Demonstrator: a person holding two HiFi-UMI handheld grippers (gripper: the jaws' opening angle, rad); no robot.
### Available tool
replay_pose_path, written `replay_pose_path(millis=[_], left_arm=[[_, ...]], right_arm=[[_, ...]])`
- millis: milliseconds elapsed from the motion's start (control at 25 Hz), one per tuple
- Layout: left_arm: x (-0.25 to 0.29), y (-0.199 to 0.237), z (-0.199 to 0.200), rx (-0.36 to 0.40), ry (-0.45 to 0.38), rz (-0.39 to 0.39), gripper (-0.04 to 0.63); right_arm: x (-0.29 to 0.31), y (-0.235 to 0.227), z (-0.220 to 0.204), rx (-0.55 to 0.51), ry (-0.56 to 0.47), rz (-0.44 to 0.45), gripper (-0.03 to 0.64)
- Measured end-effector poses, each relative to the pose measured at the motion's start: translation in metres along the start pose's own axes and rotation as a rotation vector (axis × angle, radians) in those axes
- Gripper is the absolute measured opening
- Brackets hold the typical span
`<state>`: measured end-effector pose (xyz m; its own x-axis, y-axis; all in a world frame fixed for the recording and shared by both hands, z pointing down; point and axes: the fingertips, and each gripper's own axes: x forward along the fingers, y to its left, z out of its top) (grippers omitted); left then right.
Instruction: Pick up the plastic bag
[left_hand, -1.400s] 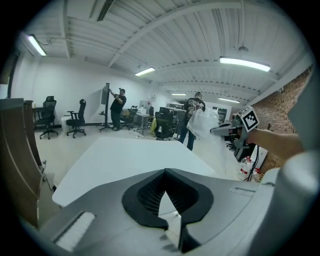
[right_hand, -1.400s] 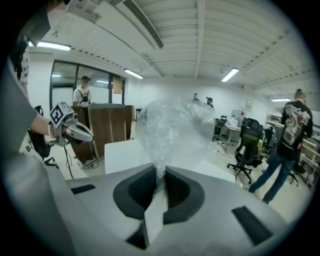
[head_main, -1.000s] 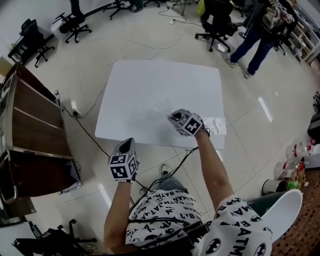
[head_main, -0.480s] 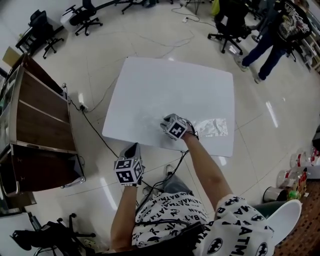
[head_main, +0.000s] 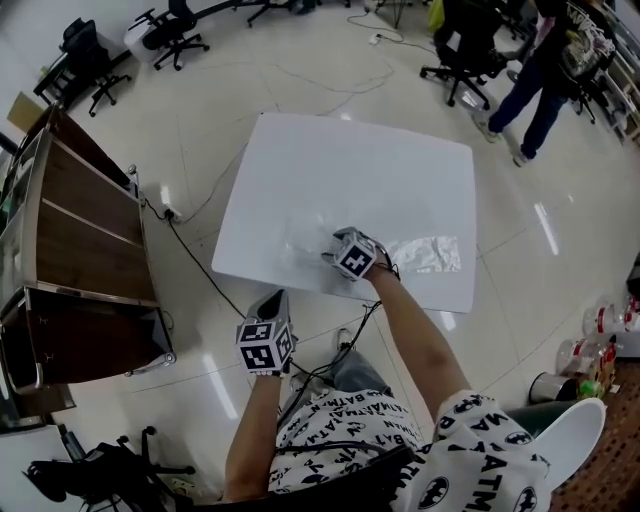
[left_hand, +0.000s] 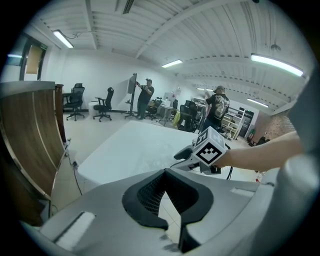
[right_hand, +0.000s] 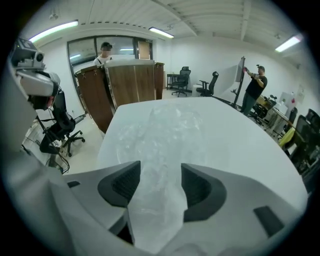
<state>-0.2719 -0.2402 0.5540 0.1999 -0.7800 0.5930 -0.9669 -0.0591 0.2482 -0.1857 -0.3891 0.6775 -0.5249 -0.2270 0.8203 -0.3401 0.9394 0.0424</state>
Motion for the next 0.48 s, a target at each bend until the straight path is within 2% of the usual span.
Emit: replay_pose_path(millis=[200, 360, 480], left_arm=[[-0.006, 0.002, 0.004, 0.023, -0.018, -0.035, 0.002], [-0.015, 0.000, 0.010, 0.062, -0.042, -0.089, 0.002], [-0.023, -0.005, 0.017, 0.101, -0.061, -0.141, 0.002]], right_arm=[[-0.044, -0.015, 0.017, 0.109, -0.136, -0.069, 0.273], [-0.099, -0.007, 0.016, 0.284, -0.293, -0.143, 0.265], [-0.145, 0.014, -0.002, 0.402, -0.391, -0.228, 0.072]])
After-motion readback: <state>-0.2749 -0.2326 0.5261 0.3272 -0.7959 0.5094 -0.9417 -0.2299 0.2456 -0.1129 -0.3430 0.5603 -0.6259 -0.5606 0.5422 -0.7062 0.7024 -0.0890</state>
